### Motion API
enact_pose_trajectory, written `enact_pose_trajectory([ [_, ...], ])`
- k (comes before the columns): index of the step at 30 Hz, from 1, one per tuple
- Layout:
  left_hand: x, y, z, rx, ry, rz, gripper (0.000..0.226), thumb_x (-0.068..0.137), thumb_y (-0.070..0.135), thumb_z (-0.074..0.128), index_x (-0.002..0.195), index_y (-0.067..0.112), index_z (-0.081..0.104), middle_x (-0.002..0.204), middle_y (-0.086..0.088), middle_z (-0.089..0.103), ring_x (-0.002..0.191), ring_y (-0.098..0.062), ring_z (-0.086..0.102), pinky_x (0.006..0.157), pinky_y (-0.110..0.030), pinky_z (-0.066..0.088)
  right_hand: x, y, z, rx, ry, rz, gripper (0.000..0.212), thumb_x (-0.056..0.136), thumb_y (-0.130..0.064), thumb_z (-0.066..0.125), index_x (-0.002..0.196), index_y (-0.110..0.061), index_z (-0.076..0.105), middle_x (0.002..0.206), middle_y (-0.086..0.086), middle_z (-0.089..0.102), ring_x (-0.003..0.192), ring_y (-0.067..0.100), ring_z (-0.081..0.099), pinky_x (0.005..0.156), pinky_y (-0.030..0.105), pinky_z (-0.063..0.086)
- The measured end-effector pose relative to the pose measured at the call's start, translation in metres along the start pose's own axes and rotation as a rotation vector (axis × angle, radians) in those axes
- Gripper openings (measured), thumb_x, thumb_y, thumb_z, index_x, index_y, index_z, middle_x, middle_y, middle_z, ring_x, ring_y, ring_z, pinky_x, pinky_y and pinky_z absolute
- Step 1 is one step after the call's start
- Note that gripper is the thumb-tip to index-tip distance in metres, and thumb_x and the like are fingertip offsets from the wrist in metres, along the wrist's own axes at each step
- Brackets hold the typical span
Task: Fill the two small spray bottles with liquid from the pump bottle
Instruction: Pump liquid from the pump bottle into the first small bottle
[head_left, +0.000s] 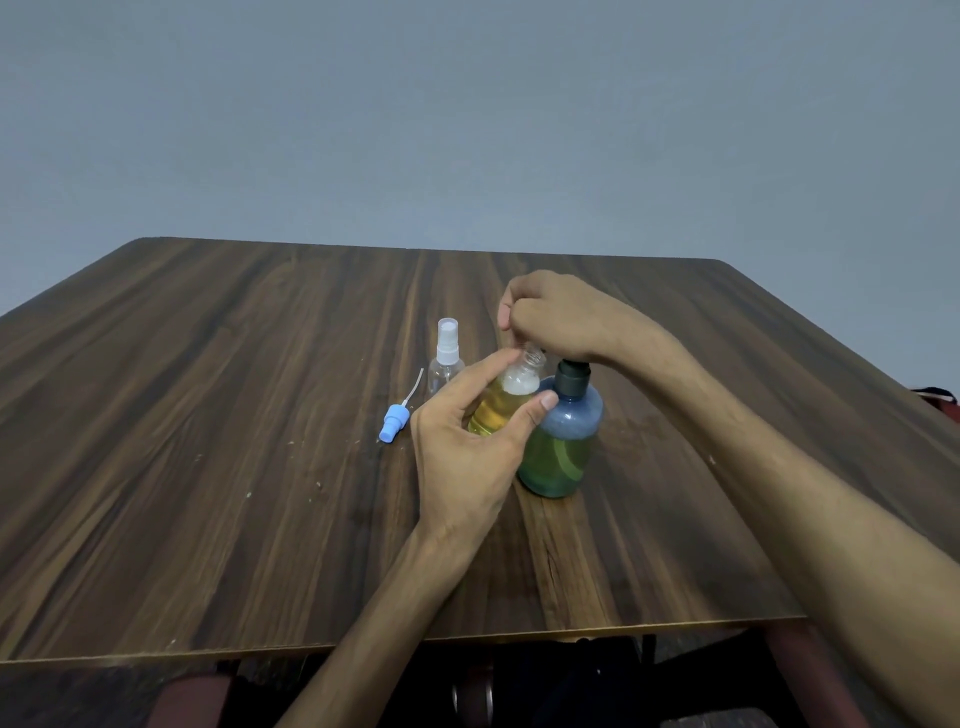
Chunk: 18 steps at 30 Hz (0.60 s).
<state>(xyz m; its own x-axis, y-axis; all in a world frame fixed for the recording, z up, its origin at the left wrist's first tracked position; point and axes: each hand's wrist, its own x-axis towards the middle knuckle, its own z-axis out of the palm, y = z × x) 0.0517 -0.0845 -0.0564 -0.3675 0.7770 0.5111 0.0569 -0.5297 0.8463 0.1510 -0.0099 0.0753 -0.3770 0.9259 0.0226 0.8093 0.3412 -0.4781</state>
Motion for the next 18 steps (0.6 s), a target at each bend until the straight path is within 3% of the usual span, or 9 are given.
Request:
enact_pose_trajectory([
  [6, 0.0017, 0.0003, 0.001, -0.004, 0.009, -0.001, 0.045, 0.078, 0.007, 0.092, 0.119, 0.02, 0.078, 0.111, 0.004, 0.081, 0.107, -0.013, 0.076, 0.096, -0.032, 0.061, 0.0013, -0.0003, 0.0038, -0.016, -0.014, 0.022, 0.03, 0.09, -0.015, 0.045, 0.105, -0.007, 0.069, 0.1, 0.011, 0.074, 0.083, 0.023, 0.061, 0.075, 0.037, 0.049],
  [10, 0.0016, -0.0002, 0.0004, 0.002, -0.002, 0.007, 0.044, 0.08, 0.008, 0.092, 0.122, 0.011, 0.078, 0.114, 0.003, 0.081, 0.11, -0.016, 0.076, 0.097, -0.037, 0.062, 0.0002, -0.0014, -0.0014, 0.039, 0.029, -0.002, 0.027, 0.091, -0.011, 0.042, 0.101, -0.014, 0.067, 0.091, 0.0, 0.077, 0.086, 0.017, 0.065, 0.071, 0.035, 0.047],
  [13, 0.0016, 0.0008, 0.0009, 0.006, 0.009, 0.007, 0.044, 0.079, 0.007, 0.092, 0.12, 0.013, 0.079, 0.112, 0.003, 0.081, 0.107, -0.013, 0.076, 0.095, -0.03, 0.061, -0.0007, -0.0015, 0.0017, 0.001, 0.006, 0.026, 0.029, 0.091, -0.013, 0.042, 0.102, -0.01, 0.069, 0.099, 0.007, 0.076, 0.09, 0.026, 0.066, 0.083, 0.044, 0.054],
  [16, 0.0006, 0.0027, 0.0005, 0.009, 0.005, 0.011, 0.044, 0.078, 0.006, 0.092, 0.119, 0.015, 0.078, 0.112, 0.005, 0.08, 0.107, -0.01, 0.076, 0.094, -0.025, 0.06, -0.0009, -0.0028, -0.0002, 0.009, 0.003, 0.01, 0.027, 0.09, -0.012, 0.043, 0.103, -0.012, 0.067, 0.095, 0.003, 0.077, 0.083, 0.019, 0.061, 0.072, 0.036, 0.048],
  [18, 0.0004, 0.0025, 0.0007, -0.008, -0.002, 0.013, 0.043, 0.079, 0.005, 0.092, 0.12, 0.012, 0.079, 0.113, 0.003, 0.081, 0.109, -0.012, 0.076, 0.095, -0.028, 0.06, -0.0022, -0.0037, -0.0025, 0.024, 0.013, 0.009, 0.027, 0.091, -0.011, 0.043, 0.103, -0.012, 0.067, 0.091, 0.0, 0.077, 0.089, 0.018, 0.065, 0.072, 0.034, 0.049],
])
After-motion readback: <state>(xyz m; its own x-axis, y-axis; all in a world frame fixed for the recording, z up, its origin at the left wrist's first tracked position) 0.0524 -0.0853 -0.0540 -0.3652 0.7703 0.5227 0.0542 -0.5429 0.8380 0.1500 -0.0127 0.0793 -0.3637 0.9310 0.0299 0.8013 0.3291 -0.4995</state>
